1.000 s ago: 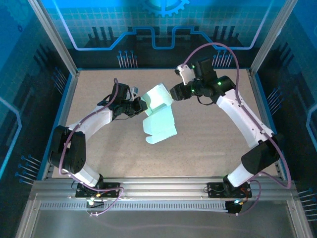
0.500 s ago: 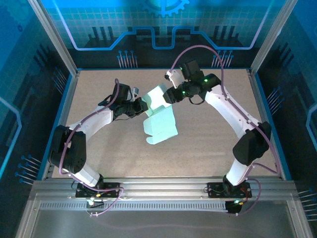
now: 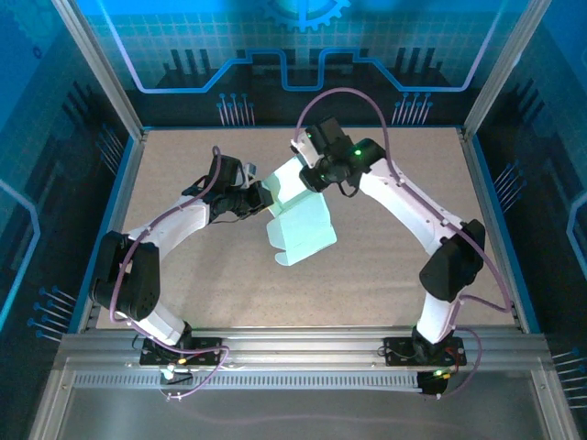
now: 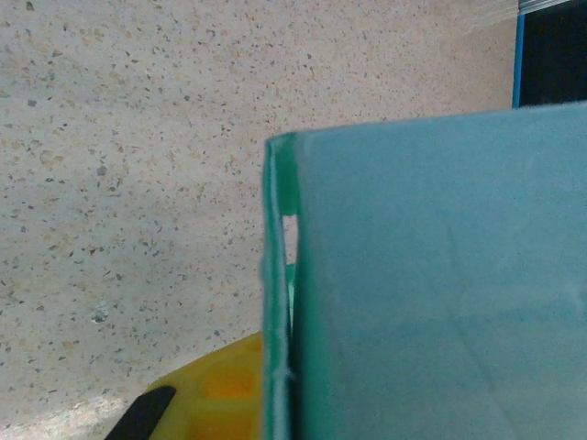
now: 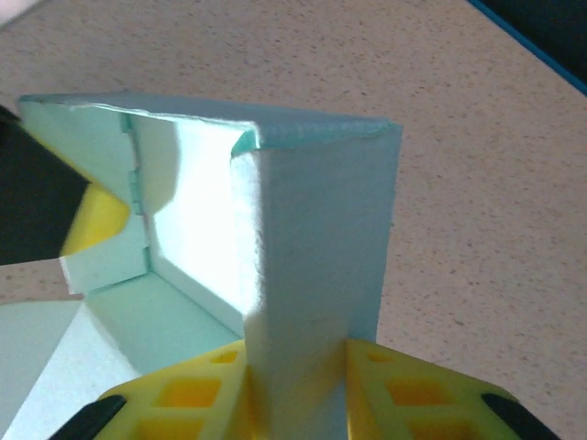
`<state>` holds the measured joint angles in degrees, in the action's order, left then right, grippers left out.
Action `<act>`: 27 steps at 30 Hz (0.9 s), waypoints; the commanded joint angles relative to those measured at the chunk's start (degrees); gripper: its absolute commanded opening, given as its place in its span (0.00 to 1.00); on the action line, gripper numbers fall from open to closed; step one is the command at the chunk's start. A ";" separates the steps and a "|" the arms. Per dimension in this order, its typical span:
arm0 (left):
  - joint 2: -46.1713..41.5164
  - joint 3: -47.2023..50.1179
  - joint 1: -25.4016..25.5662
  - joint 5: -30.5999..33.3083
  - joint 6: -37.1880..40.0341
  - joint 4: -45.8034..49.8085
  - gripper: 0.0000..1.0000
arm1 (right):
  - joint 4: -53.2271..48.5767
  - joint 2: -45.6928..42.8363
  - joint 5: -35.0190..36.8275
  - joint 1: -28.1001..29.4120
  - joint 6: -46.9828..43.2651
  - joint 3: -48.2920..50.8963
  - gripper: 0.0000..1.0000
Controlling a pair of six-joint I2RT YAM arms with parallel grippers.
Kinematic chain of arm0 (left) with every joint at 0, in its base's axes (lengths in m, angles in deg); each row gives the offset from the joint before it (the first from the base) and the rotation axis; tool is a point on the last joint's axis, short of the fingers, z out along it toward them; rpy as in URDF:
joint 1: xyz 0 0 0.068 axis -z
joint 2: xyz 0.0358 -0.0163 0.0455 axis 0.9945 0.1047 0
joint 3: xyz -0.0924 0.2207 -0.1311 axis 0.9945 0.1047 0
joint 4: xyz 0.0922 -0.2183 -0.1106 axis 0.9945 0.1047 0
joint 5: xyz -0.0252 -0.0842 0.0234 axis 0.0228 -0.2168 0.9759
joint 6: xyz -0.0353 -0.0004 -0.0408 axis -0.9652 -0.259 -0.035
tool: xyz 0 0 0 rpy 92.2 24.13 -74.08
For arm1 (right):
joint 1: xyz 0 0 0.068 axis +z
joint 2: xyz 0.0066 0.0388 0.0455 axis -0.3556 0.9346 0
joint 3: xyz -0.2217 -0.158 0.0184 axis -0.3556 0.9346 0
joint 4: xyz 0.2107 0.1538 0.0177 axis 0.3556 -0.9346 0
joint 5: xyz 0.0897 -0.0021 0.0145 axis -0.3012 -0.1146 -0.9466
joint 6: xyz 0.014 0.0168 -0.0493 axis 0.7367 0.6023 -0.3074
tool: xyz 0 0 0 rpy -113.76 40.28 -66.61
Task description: Fold the paper box
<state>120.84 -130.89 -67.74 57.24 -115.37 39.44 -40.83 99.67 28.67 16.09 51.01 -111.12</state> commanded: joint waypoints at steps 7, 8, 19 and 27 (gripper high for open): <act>-1.22 -1.47 1.50 -3.33 1.22 -2.24 0.00 | -3.02 7.13 18.90 6.99 0.09 -4.76 0.23; -1.24 -1.52 1.43 -3.31 1.21 -2.21 0.00 | -3.11 7.81 20.66 7.55 -0.03 -5.12 0.22; -0.89 -1.77 1.64 -3.39 1.22 -2.15 0.00 | -4.51 13.52 32.24 11.49 -0.78 -9.65 0.19; -0.98 -1.91 1.65 -3.31 1.41 -1.90 0.00 | -4.05 14.86 37.53 12.44 -1.43 -10.19 0.00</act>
<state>120.86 -130.89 -67.65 59.80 -115.89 41.01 -45.16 111.88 65.22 26.17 50.99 -120.01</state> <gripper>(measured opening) 0.082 0.065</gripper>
